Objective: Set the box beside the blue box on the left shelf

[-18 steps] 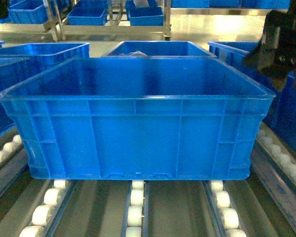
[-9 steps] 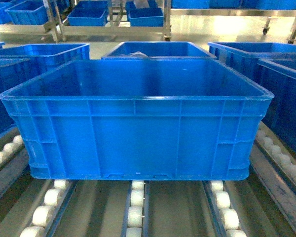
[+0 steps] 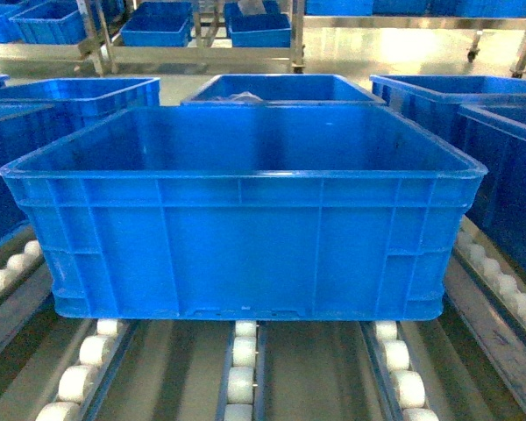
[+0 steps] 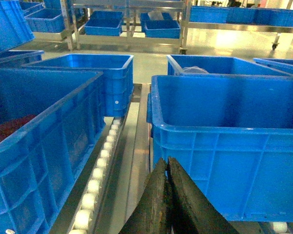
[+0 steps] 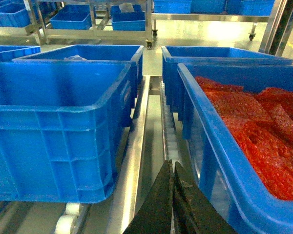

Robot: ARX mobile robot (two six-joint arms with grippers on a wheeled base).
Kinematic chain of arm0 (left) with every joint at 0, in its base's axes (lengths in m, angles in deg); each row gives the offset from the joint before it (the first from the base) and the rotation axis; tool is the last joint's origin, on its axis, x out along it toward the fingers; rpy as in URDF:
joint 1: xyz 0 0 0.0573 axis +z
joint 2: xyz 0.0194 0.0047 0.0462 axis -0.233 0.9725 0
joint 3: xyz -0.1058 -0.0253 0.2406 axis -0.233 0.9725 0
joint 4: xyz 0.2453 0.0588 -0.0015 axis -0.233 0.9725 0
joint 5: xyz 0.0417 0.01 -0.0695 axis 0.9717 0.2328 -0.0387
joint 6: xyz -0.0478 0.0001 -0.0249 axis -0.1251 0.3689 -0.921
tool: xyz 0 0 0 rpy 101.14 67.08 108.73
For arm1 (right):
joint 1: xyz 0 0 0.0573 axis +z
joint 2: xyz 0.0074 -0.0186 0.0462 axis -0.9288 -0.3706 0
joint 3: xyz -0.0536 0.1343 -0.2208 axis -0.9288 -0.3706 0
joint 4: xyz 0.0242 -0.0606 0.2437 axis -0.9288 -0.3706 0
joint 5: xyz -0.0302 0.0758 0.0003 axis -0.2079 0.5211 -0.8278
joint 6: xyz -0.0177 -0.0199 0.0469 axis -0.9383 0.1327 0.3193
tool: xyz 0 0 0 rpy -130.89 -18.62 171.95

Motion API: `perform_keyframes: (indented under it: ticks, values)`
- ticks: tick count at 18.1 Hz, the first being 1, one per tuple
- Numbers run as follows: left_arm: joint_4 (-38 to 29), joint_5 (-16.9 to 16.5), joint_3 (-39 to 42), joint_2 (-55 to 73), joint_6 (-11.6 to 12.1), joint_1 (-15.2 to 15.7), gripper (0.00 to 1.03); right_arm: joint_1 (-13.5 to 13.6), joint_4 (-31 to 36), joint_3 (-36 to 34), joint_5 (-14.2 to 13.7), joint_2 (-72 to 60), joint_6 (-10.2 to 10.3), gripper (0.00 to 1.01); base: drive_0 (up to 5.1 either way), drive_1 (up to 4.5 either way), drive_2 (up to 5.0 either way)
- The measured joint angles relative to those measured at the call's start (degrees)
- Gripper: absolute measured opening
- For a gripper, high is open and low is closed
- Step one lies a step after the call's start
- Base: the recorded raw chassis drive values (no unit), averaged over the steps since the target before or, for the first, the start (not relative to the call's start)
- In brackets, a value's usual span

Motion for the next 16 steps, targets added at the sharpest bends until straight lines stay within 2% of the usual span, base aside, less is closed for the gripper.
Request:
perform_keyframes:
  ticks: [2, 3, 16]
  values:
    - [1.51, 0.04, 0.63, -2.25, 0.0, 0.0, 0.01, 0.0, -2.54, -0.55, 0.0, 3.39, -0.02, 0.02, 0.0, 0.0, 0.0]
    - [-2.19, 0.0, 2.25, -1.99, 0.0, 0.0, 0.01, 0.0, -3.65, -0.55, 0.0, 5.99, -0.02, 0.02, 0.0, 0.0, 0.0]
    - [17.29, 0.0, 2.71, -21.49, 0.02, 0.0, 0.01, 0.0, -24.55, -0.63, 0.0, 28.13, -0.02, 0.02, 0.0, 0.0, 0.0]
